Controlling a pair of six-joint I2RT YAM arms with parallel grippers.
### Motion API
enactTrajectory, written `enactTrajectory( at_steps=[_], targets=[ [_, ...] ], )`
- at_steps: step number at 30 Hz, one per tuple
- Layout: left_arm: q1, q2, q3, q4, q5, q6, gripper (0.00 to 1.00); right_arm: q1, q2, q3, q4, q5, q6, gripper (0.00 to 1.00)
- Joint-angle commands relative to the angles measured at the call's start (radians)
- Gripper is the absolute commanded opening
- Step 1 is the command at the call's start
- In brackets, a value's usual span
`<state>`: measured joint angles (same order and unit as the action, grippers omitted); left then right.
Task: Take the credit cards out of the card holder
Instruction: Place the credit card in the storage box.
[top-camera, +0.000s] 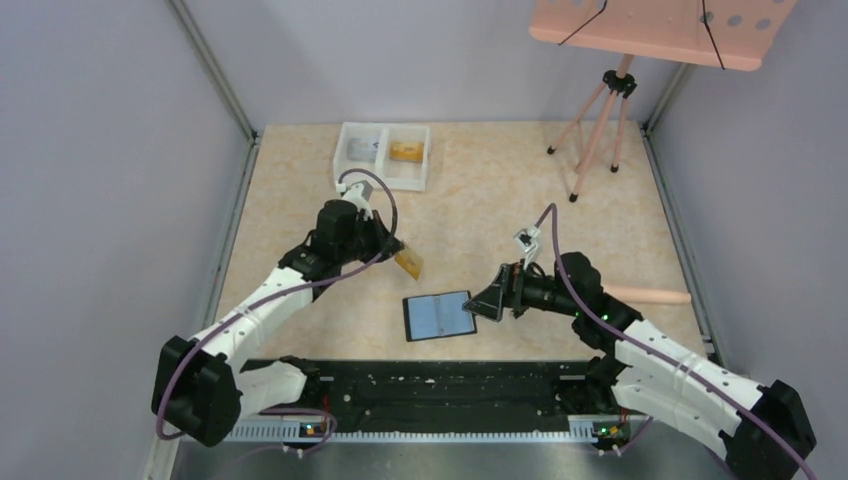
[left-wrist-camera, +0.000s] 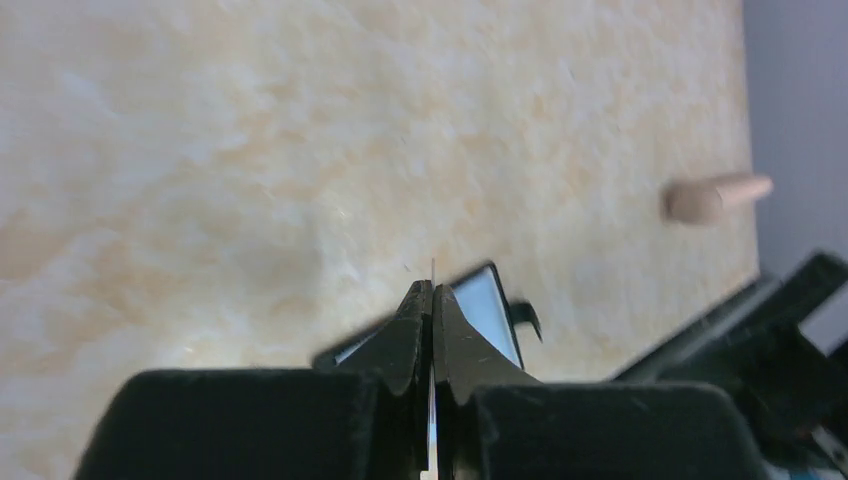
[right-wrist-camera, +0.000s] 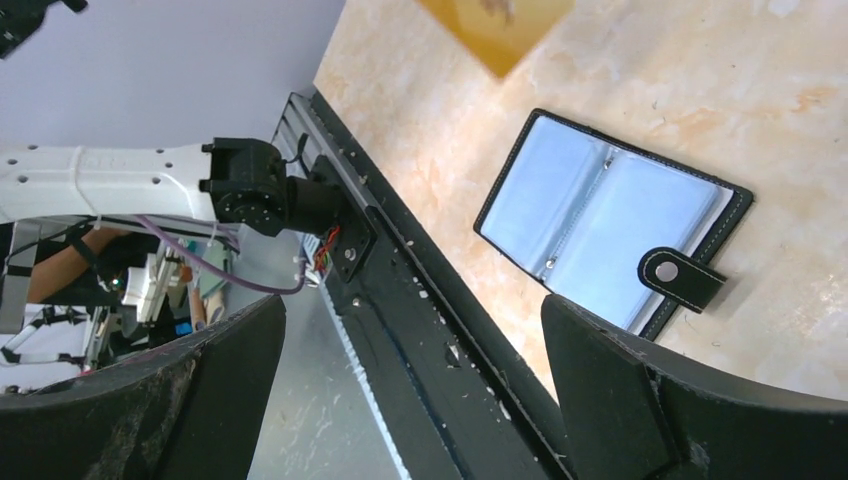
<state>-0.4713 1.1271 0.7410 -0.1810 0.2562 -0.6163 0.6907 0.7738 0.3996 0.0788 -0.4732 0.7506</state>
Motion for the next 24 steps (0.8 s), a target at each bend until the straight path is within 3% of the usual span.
enactTrajectory(
  at_steps=[1,4,8,24],
  targets=[
    [0.070,0.063,0.104,0.062,-0.282,0.031,0.00,-0.011,0.013,0.004,0.012,0.013,-0.034,0.99],
    [0.119,0.139,0.172,0.114,-0.355,0.043,0.00,-0.011,0.030,0.016,-0.002,0.001,-0.048,0.99],
    [0.181,0.246,0.244,0.300,-0.359,0.062,0.00,-0.011,0.056,0.034,-0.018,-0.002,-0.064,0.99],
    [0.309,0.913,0.897,0.461,-0.025,0.076,0.00,-0.018,0.269,0.192,-0.076,0.028,-0.124,0.99]
  ],
)
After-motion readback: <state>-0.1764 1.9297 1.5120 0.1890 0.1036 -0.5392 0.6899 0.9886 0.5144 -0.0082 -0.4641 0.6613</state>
